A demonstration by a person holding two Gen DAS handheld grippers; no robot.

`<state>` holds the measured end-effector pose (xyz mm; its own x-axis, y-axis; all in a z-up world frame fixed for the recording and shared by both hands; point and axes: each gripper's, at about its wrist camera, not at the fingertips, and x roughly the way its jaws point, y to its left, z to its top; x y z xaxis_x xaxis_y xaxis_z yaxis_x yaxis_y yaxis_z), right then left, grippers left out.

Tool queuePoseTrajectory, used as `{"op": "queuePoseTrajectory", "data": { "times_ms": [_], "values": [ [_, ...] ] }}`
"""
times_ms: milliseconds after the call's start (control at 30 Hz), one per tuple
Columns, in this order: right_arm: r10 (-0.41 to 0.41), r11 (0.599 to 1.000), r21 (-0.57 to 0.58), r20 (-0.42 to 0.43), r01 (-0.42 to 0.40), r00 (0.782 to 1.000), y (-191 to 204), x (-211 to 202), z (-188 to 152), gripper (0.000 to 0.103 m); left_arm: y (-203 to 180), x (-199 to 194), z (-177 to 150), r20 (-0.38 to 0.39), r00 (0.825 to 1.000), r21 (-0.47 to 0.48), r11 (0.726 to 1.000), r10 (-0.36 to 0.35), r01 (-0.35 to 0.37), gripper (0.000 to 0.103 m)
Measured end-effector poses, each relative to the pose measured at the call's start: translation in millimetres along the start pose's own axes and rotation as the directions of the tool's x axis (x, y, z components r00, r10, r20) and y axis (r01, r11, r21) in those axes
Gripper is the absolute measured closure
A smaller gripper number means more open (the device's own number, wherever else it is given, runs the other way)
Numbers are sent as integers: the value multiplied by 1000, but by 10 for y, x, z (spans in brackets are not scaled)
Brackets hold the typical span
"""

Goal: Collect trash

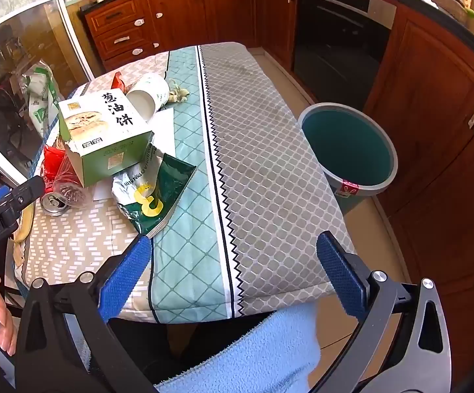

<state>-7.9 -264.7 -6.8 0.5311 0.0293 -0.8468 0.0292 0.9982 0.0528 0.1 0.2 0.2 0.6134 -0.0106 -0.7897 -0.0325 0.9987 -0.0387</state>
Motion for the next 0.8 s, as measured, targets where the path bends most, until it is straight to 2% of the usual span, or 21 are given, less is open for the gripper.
{"op": "queuePoseTrajectory", "data": {
  "times_ms": [800],
  "values": [
    [-9, 1000, 5, 6, 9, 1000, 47, -71, 44, 6, 82, -113, -15, 10, 1000, -14, 1000, -10, 10, 4]
  ]
}}
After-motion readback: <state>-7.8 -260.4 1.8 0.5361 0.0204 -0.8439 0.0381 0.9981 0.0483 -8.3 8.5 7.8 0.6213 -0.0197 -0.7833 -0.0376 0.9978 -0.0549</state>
